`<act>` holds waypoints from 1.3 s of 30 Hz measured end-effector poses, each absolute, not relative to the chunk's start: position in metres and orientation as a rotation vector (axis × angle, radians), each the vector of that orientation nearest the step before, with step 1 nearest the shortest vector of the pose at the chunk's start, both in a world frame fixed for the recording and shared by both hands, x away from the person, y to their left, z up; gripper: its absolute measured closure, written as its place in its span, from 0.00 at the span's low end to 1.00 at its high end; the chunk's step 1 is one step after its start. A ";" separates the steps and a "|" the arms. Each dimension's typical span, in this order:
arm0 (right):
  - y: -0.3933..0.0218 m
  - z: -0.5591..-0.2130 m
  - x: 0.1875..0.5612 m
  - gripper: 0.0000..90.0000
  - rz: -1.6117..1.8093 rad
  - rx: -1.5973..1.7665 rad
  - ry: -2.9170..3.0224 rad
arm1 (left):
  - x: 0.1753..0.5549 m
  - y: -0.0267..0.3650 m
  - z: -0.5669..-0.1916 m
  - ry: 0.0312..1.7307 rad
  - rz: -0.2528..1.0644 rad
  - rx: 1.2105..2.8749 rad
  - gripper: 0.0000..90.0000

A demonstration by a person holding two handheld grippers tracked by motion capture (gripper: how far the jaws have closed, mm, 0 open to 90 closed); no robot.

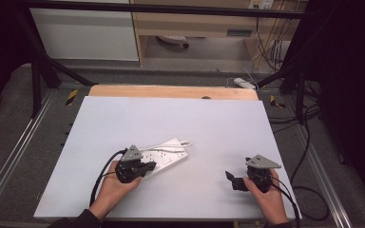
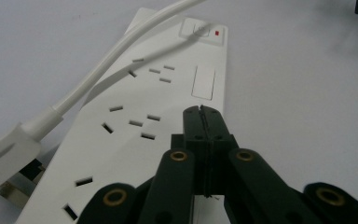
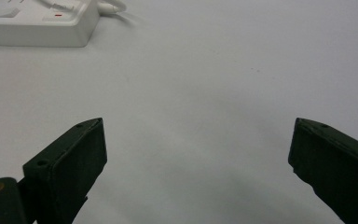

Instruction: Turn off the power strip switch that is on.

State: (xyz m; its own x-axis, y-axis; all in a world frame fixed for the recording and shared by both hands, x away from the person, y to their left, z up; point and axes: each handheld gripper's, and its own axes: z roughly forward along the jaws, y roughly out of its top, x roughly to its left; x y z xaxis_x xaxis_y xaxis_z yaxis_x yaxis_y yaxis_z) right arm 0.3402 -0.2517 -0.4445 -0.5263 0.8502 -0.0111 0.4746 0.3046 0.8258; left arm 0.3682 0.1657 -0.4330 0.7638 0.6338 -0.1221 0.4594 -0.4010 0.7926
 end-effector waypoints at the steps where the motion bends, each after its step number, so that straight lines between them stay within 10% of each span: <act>1: -0.252 -0.444 0.340 0.05 1.113 1.177 2.127 | 0.368 0.166 -0.432 0.813 0.244 2.063 1.00; 39: -0.252 -0.444 0.340 0.05 1.116 1.183 2.122 | 0.371 0.179 -0.410 0.834 0.262 1.990 1.00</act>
State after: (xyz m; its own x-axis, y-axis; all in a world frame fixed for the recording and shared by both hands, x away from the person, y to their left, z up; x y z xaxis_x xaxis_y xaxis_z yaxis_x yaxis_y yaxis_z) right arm 0.3402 -0.2521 -0.4443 -0.5222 0.8528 -0.0083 0.4763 0.2997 0.8266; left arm 0.3711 0.1795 -0.4098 0.7468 0.6495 -0.1430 0.4510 -0.3365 0.8266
